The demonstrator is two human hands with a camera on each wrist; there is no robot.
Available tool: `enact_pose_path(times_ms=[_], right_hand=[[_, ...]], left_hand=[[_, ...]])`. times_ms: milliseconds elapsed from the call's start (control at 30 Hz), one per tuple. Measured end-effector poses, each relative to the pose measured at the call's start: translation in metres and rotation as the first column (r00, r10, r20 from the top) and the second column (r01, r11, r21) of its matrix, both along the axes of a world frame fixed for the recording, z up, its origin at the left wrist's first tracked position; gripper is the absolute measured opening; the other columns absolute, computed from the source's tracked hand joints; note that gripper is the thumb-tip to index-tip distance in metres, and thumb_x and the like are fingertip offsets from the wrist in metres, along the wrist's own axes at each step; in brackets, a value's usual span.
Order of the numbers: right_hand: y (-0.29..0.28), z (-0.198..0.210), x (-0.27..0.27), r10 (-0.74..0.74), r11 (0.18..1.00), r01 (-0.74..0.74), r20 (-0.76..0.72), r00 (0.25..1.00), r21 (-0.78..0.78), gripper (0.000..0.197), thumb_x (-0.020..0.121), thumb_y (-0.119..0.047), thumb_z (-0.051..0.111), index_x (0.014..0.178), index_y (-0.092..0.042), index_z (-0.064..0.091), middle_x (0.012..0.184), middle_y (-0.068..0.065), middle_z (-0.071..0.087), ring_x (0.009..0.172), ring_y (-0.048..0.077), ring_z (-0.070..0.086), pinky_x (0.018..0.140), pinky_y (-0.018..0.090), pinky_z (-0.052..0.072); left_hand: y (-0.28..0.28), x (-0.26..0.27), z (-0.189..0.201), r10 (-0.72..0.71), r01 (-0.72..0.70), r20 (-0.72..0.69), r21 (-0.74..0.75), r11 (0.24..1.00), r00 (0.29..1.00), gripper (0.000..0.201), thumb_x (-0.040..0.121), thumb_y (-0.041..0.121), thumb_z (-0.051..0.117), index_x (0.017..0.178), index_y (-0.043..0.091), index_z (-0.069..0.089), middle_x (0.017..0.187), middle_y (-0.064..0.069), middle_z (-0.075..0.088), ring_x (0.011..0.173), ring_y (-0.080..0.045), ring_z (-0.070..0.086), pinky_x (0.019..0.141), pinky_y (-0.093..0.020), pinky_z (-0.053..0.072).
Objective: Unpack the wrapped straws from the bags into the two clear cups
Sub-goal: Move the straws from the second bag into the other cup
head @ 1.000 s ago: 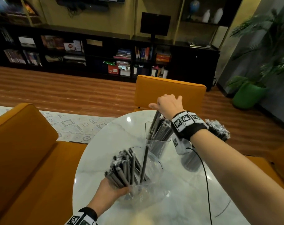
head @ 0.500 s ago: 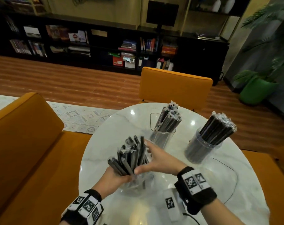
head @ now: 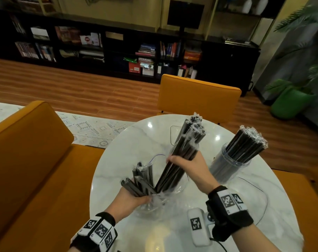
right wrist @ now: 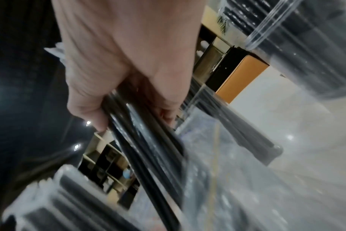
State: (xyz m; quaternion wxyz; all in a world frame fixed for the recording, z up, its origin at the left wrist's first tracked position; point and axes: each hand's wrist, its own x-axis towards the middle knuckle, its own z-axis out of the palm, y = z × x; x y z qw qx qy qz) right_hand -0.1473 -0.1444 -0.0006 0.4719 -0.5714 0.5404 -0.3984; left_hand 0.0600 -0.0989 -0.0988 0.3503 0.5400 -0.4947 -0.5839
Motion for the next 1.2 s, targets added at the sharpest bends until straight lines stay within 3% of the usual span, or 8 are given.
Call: enact_pose_path(times_ms=[100,200,467,667,833,900,1033,1200], right_hand=[[-0.002,0.031,-0.009,-0.079,0.996,0.086,0.148,0.986,-0.038,0.003,0.085,-0.005,0.067,0.086,-0.005,0.069,0.092,0.015,0.073,0.090,0.024,0.070,0.083,0.034,0.054],[-0.005,0.069,-0.018,-0.072,0.990,0.097,0.231,0.970,-0.099,0.008,0.087,-0.005,0.062,0.085,-0.012,0.066,0.092,0.012,0.069,0.094,0.028,0.067,0.091,0.045,0.054],[-0.053,0.177,-0.035,-0.040,0.895,0.217,0.416,0.909,-0.389,0.010,0.090,-0.003,0.059,0.086,-0.013,0.059,0.083,0.002,0.065,0.089,0.020,0.066,0.091,0.039,0.057],[-0.104,0.103,-0.010,-0.282,0.873,0.289,0.076,0.956,-0.392,0.016,0.078,-0.007,0.069,0.087,-0.008,0.056,0.077,0.000,0.057,0.073,0.017,0.058,0.070,0.038,0.057],[-0.105,0.045,0.000,-0.318,0.891,0.296,-0.007,0.948,-0.344,0.017,0.081,-0.009,0.070,0.086,-0.013,0.054,0.071,-0.005,0.058,0.062,0.011,0.055,0.060,0.027,0.048],[-0.108,0.042,-0.002,-0.324,0.895,0.316,0.030,0.946,-0.315,0.023,0.079,-0.011,0.073,0.094,-0.017,0.056,0.081,-0.005,0.065,0.070,0.010,0.062,0.066,0.027,0.050],[-0.118,0.056,-0.012,-0.271,0.849,0.330,0.195,0.942,-0.413,0.072,0.074,-0.009,0.077,0.132,-0.030,0.040,0.119,0.005,0.064,0.096,0.017,0.069,0.085,0.032,0.056],[-0.130,0.075,-0.014,-0.183,0.781,-0.003,-0.234,0.955,-0.625,0.085,0.084,-0.002,0.068,0.152,-0.028,0.025,0.155,0.004,0.037,0.118,0.015,0.059,0.093,0.026,0.055]], left_hand=[[0.001,-0.001,0.003,-0.010,0.010,-0.020,0.016,1.000,1.000,0.029,0.077,-0.007,0.073,0.101,0.009,0.068,0.082,0.015,0.077,0.079,0.006,0.070,0.064,-0.008,0.051],[0.000,0.000,0.004,-0.016,0.017,-0.028,0.023,1.000,0.999,0.030,0.078,-0.005,0.073,0.105,0.008,0.070,0.090,0.014,0.077,0.086,0.003,0.070,0.068,-0.008,0.052],[0.002,-0.004,0.006,0.034,-0.032,-0.072,0.038,0.999,0.997,0.031,0.078,-0.007,0.072,0.107,0.004,0.067,0.085,0.013,0.078,0.081,0.004,0.070,0.065,-0.007,0.051],[0.002,-0.003,0.005,0.045,-0.041,-0.071,0.067,0.997,0.996,0.029,0.078,-0.006,0.073,0.103,0.009,0.068,0.081,0.015,0.077,0.080,0.004,0.071,0.062,-0.006,0.051],[0.003,-0.001,0.003,0.077,-0.073,-0.057,0.077,0.994,0.995,0.027,0.079,-0.008,0.071,0.102,0.004,0.066,0.080,0.012,0.078,0.078,0.000,0.072,0.062,-0.009,0.052],[0.004,-0.001,0.005,0.075,-0.070,-0.068,0.076,0.995,0.995,0.027,0.079,-0.009,0.070,0.103,0.002,0.067,0.080,0.010,0.078,0.076,0.001,0.072,0.063,-0.009,0.052],[0.003,-0.002,0.008,0.059,-0.055,-0.061,0.066,0.996,0.996,0.025,0.079,-0.009,0.070,0.102,0.001,0.068,0.081,0.010,0.078,0.077,0.001,0.072,0.063,-0.008,0.051],[0.003,-0.004,0.013,0.066,-0.059,-0.082,0.083,0.995,0.994,0.024,0.079,-0.014,0.068,0.099,-0.001,0.068,0.076,0.008,0.078,0.072,-0.001,0.072,0.060,-0.008,0.051]])
